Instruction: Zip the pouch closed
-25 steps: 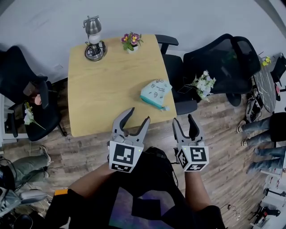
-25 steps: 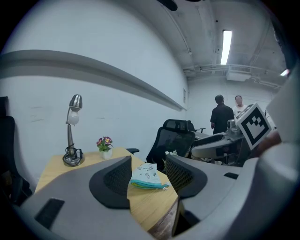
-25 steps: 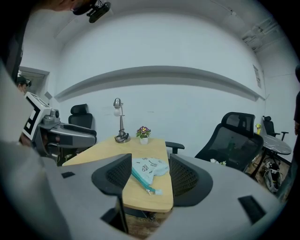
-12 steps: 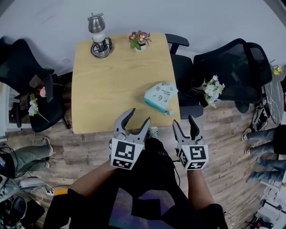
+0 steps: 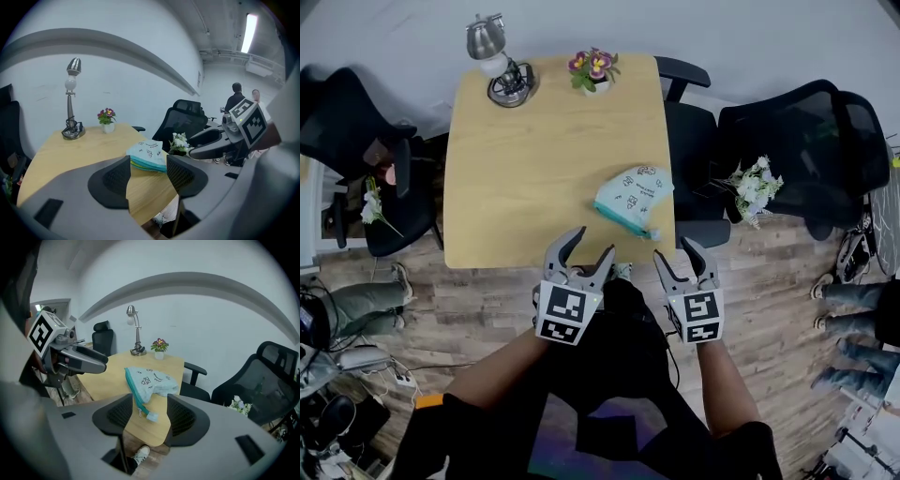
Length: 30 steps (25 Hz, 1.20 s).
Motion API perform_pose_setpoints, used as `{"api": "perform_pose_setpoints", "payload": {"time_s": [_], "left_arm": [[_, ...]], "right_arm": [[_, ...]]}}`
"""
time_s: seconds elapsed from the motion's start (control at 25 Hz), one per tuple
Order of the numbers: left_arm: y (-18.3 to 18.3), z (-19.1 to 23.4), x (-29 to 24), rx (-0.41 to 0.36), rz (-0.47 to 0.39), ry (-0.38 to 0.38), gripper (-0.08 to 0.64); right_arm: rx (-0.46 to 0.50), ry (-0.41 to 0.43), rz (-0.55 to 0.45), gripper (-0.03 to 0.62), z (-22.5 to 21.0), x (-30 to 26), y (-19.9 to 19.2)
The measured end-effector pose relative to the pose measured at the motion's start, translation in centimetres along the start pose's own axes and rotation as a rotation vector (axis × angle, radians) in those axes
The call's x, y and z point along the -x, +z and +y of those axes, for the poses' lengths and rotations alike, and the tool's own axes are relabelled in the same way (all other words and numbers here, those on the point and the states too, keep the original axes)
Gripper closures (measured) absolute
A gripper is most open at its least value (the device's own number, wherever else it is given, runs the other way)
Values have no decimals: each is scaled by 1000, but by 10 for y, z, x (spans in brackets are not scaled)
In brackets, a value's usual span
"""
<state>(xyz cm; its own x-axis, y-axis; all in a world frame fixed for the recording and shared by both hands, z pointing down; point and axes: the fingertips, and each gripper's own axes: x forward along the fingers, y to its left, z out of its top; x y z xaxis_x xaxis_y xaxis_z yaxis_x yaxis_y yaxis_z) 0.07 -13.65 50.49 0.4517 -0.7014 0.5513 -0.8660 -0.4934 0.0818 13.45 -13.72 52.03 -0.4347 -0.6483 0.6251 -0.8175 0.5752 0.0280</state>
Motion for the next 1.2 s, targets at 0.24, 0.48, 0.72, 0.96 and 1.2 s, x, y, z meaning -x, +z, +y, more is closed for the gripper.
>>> {"api": "perform_pose_setpoints", "payload": {"time_s": [0.24,0.48,0.72,0.96,1.2], "left_arm": [[-19,-10,-21,-7,46,-20,328],[-37,-16,-33,-23,93,-47,328],[-49,-21,-41,-47,141,-75,328],[-54,-24,-46,-54,160,-96,328],[-55,-21,-49,-45,164,-104,328]], "right_arm": [[105,60,60,374,2,-21,-16],[236,108,125,402,7,-40,-32],[348,146,172,426,12,-56,-42],[420,180,204,443,14,-68,-48],[475,220,250,448,16,-79,-53]]}}
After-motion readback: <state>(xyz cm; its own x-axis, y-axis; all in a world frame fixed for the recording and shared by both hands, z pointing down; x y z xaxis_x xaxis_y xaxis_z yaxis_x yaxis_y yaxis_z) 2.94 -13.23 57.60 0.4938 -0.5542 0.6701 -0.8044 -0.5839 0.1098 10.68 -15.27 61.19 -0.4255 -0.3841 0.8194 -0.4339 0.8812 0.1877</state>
